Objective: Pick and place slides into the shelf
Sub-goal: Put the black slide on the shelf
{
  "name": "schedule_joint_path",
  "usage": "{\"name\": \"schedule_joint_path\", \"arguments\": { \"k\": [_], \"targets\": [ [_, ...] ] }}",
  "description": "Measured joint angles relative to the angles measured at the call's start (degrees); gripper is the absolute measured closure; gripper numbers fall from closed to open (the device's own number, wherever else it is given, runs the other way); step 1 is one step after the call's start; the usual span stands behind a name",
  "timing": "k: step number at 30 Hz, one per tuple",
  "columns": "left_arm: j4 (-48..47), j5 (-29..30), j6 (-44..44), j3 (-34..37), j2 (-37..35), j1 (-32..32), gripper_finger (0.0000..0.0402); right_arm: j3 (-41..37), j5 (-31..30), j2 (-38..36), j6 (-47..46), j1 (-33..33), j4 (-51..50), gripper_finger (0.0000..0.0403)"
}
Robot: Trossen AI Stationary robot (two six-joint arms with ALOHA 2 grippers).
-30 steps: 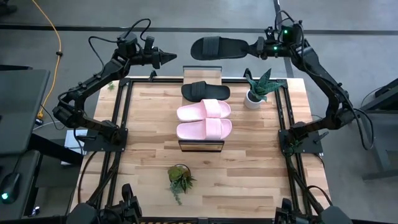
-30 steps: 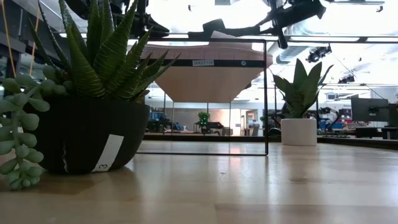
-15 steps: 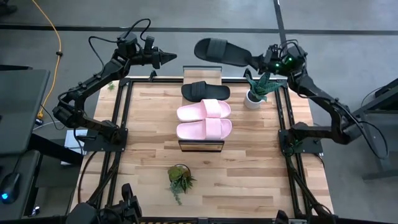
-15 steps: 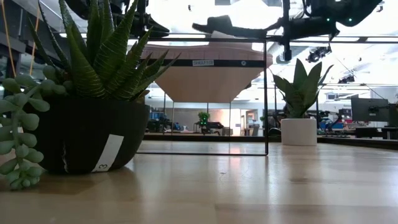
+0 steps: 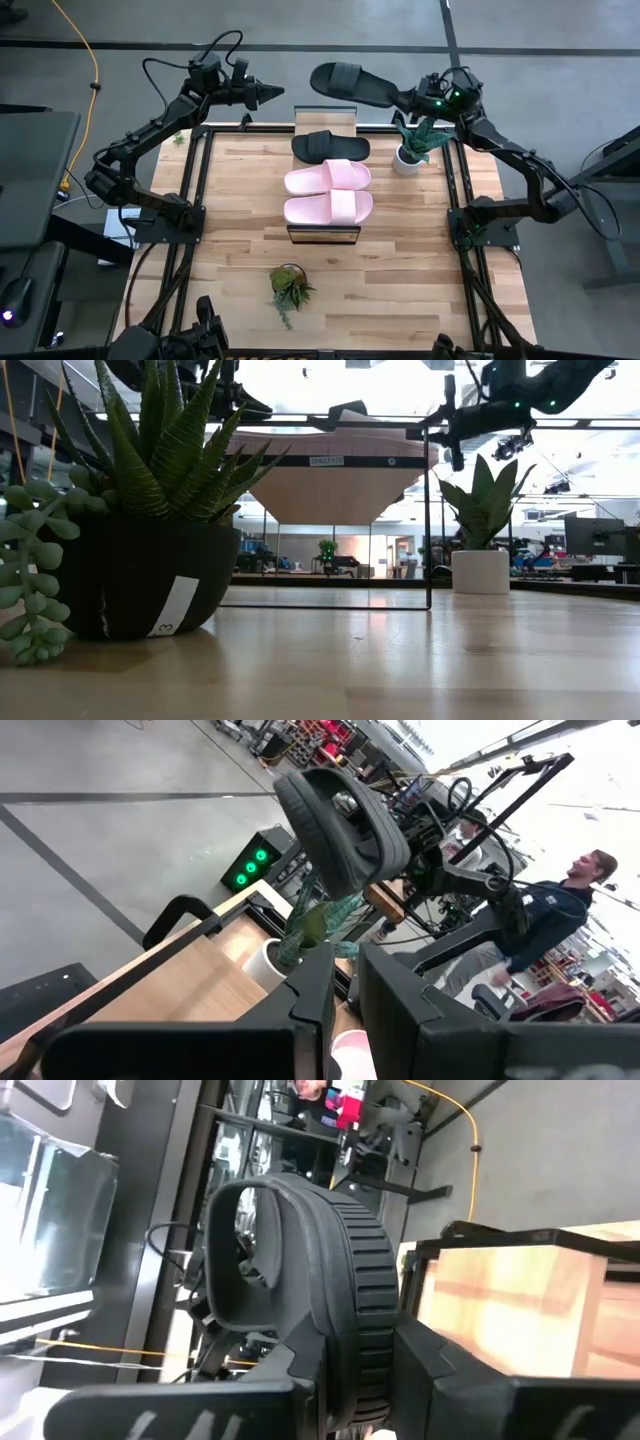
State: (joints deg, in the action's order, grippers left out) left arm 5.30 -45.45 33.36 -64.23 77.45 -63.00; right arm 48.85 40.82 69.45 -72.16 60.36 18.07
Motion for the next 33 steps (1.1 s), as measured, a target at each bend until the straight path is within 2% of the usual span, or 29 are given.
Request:
{"name": "schedule_joint_path", "arguments": {
  "k": [14, 17, 33],
  "targets": [
    [-3.20, -0.20, 0.02, 0.02, -0.02, 0.02, 0.0362, 11.53, 4.62, 11.19, -0.32, -0.02, 0.13, 0.0355],
    [-3.39, -0.20, -0.22, 0.02, -0.02, 0.02, 0.0362, 11.88, 6.30, 13.06, -1.32, -0.19, 0.09, 0.0355],
    [-4.25, -0.12, -1.61, 0.02, -0.02, 0.02, 0.0362, 11.88, 4.70, 17.59, 1.69, -3.23, 0.70, 0.0355]
  ]
}}
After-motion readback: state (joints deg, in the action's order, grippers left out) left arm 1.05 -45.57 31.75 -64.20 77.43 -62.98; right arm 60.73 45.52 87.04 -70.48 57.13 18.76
